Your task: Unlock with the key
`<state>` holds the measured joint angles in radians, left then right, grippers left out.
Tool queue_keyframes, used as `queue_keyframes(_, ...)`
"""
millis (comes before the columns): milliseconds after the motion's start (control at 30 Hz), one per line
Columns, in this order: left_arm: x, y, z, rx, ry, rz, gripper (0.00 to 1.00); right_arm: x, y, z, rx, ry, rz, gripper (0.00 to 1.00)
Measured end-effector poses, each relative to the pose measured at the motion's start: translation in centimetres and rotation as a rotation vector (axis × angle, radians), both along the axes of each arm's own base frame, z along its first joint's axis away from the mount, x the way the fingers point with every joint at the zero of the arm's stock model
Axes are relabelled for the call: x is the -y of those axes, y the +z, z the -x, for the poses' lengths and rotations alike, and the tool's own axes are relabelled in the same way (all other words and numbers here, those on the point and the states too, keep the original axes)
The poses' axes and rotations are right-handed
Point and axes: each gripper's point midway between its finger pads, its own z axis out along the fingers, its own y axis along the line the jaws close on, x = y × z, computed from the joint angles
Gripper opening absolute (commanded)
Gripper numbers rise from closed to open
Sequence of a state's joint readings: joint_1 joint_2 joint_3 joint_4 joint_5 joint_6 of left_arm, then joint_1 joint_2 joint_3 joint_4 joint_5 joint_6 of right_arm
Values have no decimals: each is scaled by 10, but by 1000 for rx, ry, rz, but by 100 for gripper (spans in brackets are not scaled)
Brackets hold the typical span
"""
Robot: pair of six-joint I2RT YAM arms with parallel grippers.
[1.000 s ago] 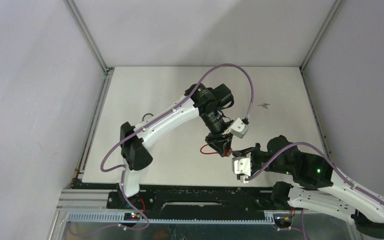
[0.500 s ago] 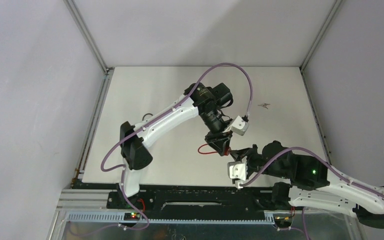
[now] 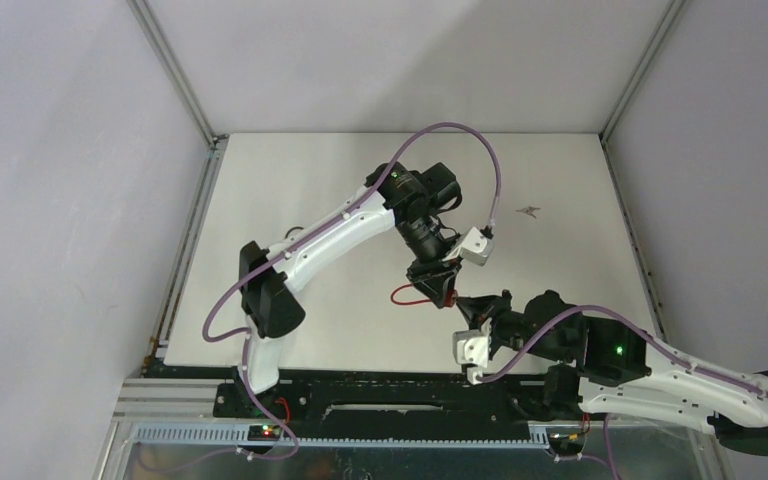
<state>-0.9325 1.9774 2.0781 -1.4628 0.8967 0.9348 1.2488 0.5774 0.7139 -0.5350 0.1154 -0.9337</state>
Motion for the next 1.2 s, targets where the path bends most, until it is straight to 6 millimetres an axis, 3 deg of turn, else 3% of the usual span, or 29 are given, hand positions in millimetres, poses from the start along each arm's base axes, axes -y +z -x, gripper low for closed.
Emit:
queue_keyframes(500,-12,-10,-5,58,-13,-64,0,-12,-12,-9,27,-1,-33,0)
queue_keyframes(900,-15,-1,-7,86,-6,-81,0,-16,-9,-14,77,-4,-50,0)
queue_keyframes(1200,-19,-4,-9,80,-1,-101,0,-20,-17,-20,148,-10,-47,0)
